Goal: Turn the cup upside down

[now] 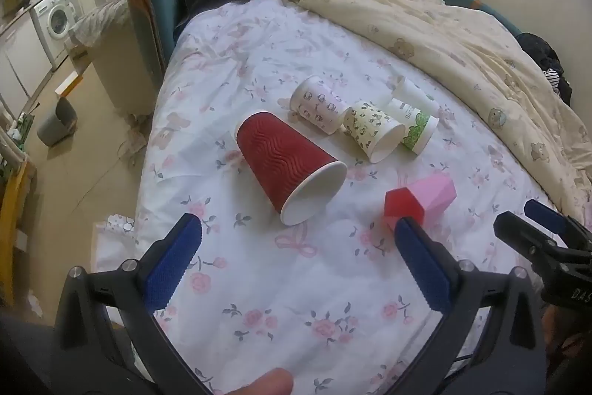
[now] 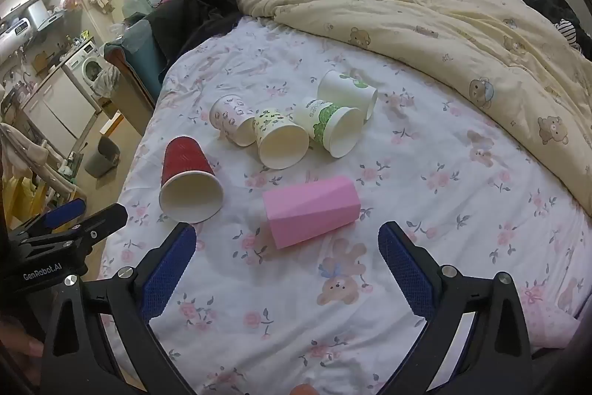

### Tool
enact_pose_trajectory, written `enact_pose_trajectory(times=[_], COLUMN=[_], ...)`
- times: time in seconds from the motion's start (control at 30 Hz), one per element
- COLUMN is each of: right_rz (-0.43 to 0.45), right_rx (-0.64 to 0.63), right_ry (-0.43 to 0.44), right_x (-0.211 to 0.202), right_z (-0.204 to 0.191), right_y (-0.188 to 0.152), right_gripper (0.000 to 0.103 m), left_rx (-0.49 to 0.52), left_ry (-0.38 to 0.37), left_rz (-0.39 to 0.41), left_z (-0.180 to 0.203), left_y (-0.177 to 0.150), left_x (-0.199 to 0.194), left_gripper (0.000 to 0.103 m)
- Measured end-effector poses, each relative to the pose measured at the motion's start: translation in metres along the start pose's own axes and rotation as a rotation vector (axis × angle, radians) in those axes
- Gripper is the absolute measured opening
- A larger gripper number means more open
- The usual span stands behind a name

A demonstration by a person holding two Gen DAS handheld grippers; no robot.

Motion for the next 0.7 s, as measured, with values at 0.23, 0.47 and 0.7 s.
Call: enact_pose_trajectory(times=[0.23,0.47,0.7], right_rz=[-0.005,-0.004,0.027], right_rx=[0.0,0.001,-0.001], right_ry=[-0.002,0.003,0.017], right_x=[0.0001,0.0001,-0.0034], right_z=[0.0004,-0.0005,-0.0015], right_y=[0.0,0.0002,0.0016], right_gripper=[0.101,0.101,0.103], left_rx=[0.003,0.001,0.004], left_ry=[0.004,0.009,0.005], left_rz=[0.001,0.004,0.003], left_z=[-0.0002,-0.0013,-0.0002], left_y=[0.0001,0.0007,0.0002], left_x=[0.0,0.0004,-0.0001], left_gripper=[0.103,0.103,0.103])
Point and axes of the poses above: each gripper's, at about its wrist camera, not at the fingertips, and x roughly the way its jaws point, z to its right, y to its top, the point moved 6 cm from there along x, roughly the way its jaws point, and after that the axes turned 7 degrees about -x, right-handed, at the moved point
